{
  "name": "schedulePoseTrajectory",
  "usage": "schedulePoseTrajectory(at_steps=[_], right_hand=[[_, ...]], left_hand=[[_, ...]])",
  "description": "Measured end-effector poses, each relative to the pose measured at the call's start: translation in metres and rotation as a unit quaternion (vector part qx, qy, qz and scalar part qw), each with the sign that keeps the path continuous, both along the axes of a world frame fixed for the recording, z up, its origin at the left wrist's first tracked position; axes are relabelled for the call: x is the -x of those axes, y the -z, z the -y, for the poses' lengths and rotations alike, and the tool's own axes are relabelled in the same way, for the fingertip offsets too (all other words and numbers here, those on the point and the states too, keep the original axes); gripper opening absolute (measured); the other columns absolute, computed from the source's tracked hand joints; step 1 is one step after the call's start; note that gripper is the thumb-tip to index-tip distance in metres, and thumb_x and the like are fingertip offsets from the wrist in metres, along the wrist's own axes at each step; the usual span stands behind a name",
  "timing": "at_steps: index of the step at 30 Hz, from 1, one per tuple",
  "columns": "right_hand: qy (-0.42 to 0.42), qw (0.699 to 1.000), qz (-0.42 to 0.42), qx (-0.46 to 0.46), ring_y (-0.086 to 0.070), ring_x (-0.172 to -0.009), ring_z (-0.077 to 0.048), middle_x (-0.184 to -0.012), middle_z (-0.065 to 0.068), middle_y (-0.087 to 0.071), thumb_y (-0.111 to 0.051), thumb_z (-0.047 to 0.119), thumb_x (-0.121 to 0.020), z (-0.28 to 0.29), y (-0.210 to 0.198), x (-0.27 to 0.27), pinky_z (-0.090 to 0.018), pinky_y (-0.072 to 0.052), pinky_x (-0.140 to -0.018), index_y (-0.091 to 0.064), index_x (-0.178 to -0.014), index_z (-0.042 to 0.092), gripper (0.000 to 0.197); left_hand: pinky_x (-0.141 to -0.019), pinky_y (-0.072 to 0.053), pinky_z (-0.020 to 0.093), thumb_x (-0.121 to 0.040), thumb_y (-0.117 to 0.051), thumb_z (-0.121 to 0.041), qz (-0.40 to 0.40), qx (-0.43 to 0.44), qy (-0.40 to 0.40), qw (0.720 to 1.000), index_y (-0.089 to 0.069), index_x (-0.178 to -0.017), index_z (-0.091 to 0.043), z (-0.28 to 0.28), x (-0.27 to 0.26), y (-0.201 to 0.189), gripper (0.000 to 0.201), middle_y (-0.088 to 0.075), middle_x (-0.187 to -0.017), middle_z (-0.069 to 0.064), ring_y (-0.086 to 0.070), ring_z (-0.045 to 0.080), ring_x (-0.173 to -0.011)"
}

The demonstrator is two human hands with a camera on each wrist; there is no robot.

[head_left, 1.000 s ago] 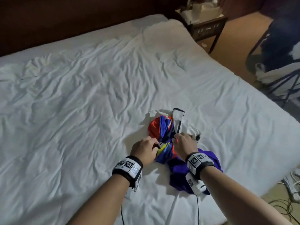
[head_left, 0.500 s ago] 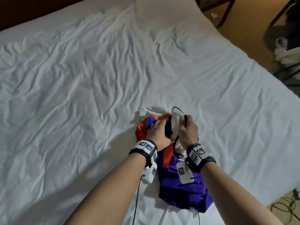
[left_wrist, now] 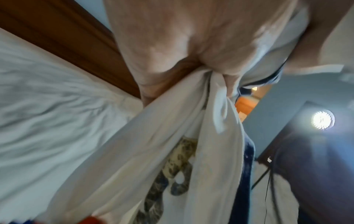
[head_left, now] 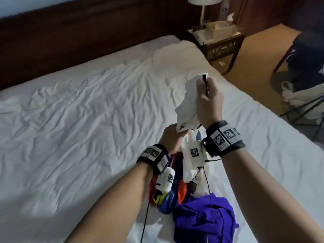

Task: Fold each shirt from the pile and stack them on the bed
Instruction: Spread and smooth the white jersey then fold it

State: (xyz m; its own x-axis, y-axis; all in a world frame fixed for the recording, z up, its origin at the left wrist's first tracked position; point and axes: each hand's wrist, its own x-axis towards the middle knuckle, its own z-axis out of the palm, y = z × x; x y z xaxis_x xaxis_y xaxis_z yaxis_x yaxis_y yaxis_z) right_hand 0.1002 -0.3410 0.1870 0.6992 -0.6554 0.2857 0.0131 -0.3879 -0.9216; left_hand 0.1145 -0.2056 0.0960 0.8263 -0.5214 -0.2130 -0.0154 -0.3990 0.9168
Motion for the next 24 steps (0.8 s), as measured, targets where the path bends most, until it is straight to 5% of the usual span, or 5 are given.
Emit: schedulePoseTrajectory(at_steps=[7,11,14,18,24], right_hand=[[-0.159,0.986,-0.043,0.026,-0.054,-0.116,-0.011,-0.135,0.003,-0.055,-0.043,0.072,-0.092,-0.066,-0.016,0.046,-0.032,-0.044,-0.092,-0.051,-0.138,0.027,0.065],[-0.210,0.974,-0.018,0.086,-0.047,-0.063,-0.012,-0.070,0.012,-0.051,-0.068,0.043,-0.094,-0.139,-0.022,0.074,-0.023,-0.035,-0.056,-0.050,-0.076,0.024,0.031],[-0.203,0.976,0.027,0.068,-0.042,-0.053,-0.008,-0.061,0.009,-0.049,-0.055,0.027,-0.104,-0.183,-0.057,0.079,-0.028,-0.034,-0.052,-0.049,-0.077,0.021,0.028],[-0.176,0.980,0.087,0.029,-0.048,-0.058,0.003,-0.071,0.014,-0.051,-0.040,0.032,-0.108,-0.226,-0.117,0.077,-0.023,-0.038,-0.058,-0.051,-0.086,0.029,0.025],[-0.179,0.980,0.061,0.056,-0.050,-0.070,-0.013,-0.079,0.003,-0.055,-0.038,0.031,-0.109,-0.296,-0.153,0.067,-0.028,-0.033,-0.061,-0.048,-0.093,0.012,0.026]], left_hand=[[-0.062,-0.044,0.028,-0.091,-0.063,-0.024,0.056,0.121,-0.240,0.962,-0.063,-0.081,-0.011,-0.095,-0.004,-0.137,0.017,-0.063,-0.072,-0.002,-0.058,0.020,-0.069],[-0.076,-0.052,0.031,-0.079,-0.066,-0.042,0.095,0.197,-0.280,0.935,-0.072,-0.098,-0.010,-0.158,0.015,-0.204,0.037,-0.072,-0.091,-0.001,-0.069,0.017,-0.086],[-0.089,-0.056,0.031,-0.091,-0.074,-0.025,0.146,0.241,-0.219,0.934,-0.076,-0.111,-0.010,-0.218,0.048,-0.237,0.025,-0.078,-0.104,0.003,-0.073,0.019,-0.100],[-0.066,-0.043,0.010,-0.085,-0.085,-0.022,0.188,0.020,-0.101,0.977,-0.068,-0.096,-0.016,-0.309,0.094,-0.242,0.021,-0.069,-0.072,-0.013,-0.064,0.002,-0.070],[-0.060,-0.036,0.031,-0.074,-0.078,-0.042,0.088,-0.276,-0.137,0.947,-0.054,-0.057,-0.014,-0.464,0.143,-0.162,0.041,-0.048,-0.052,-0.011,-0.045,0.012,-0.053]])
